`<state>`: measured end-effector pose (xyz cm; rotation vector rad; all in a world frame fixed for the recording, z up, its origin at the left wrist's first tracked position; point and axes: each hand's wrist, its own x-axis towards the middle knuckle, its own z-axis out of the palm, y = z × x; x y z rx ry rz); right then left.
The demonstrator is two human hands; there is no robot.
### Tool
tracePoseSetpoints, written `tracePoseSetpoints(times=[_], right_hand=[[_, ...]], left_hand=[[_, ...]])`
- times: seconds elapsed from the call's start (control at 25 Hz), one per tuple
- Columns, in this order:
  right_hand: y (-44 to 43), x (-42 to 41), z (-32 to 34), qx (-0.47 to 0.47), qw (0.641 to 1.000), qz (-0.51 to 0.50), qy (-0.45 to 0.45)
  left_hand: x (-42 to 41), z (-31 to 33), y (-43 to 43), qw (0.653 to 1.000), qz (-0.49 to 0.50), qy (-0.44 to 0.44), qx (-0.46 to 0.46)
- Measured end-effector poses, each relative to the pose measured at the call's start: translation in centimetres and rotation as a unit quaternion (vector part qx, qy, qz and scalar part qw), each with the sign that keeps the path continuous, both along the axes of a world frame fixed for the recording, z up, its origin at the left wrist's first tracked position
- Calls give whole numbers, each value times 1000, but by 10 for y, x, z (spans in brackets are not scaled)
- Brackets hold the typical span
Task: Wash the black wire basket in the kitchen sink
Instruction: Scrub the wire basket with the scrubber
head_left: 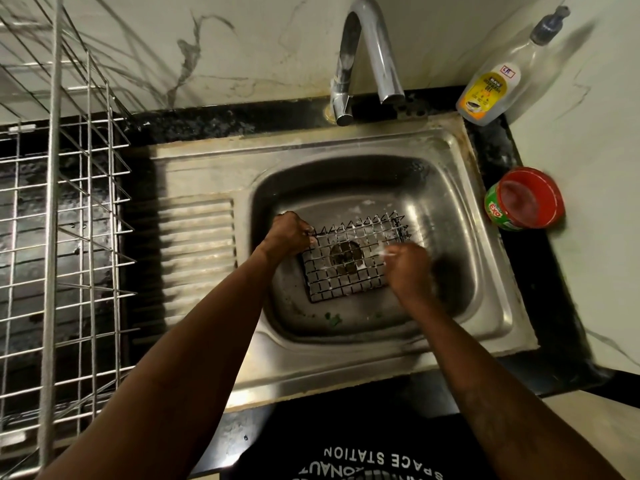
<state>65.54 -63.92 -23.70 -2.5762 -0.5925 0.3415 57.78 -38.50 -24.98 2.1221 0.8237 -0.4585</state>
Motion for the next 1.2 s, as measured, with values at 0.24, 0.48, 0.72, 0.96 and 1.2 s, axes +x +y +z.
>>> tracePoseSetpoints(times=[0.24, 0.48, 0.72, 0.96, 1.2], right_hand=[[-9, 11, -3, -49, 997, -61, 6], [67, -82, 3, -30, 976, 217, 8], [9, -43, -5, -36, 993, 106, -29], [-40, 4, 3, -112, 993, -1, -48], [13, -75, -7, -42, 984, 174, 14]], left_hand=[[0, 2, -2, 1000, -15, -6, 19], [0, 4, -3, 999, -24, -12, 39], [0, 5, -5, 995, -88, -8, 56], [0, 0, -5, 995, -83, -13, 62], [1, 4, -7, 992, -97, -4, 80]])
